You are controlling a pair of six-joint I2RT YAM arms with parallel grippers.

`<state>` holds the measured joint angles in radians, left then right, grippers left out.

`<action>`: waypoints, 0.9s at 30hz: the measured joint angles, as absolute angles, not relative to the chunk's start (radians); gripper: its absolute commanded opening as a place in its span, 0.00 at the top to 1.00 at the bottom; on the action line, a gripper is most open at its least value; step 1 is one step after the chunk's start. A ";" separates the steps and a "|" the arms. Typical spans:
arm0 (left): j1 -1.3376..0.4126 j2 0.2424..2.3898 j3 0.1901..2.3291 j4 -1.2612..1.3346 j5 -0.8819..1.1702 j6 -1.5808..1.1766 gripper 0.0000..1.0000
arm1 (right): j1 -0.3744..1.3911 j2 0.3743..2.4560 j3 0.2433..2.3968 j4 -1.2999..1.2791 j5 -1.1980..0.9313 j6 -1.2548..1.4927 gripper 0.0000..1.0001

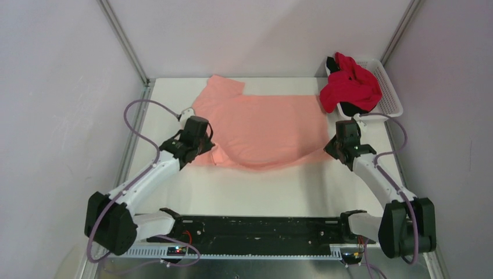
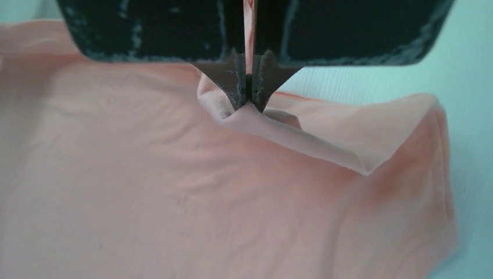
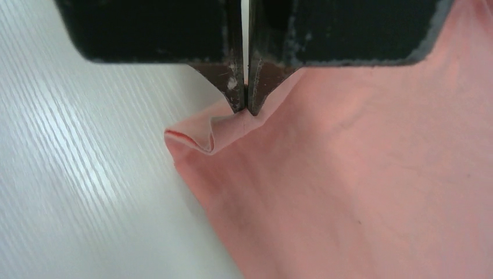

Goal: Fold and stack the t-shirts
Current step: Fold the flattened tshirt in 1/3 of the way

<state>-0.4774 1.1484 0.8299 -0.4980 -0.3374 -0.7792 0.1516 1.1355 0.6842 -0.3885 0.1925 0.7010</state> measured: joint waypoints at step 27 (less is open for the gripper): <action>-0.196 1.950 1.517 -0.434 -0.166 -0.575 0.01 | 0.057 1.745 1.149 -0.244 0.151 0.612 0.23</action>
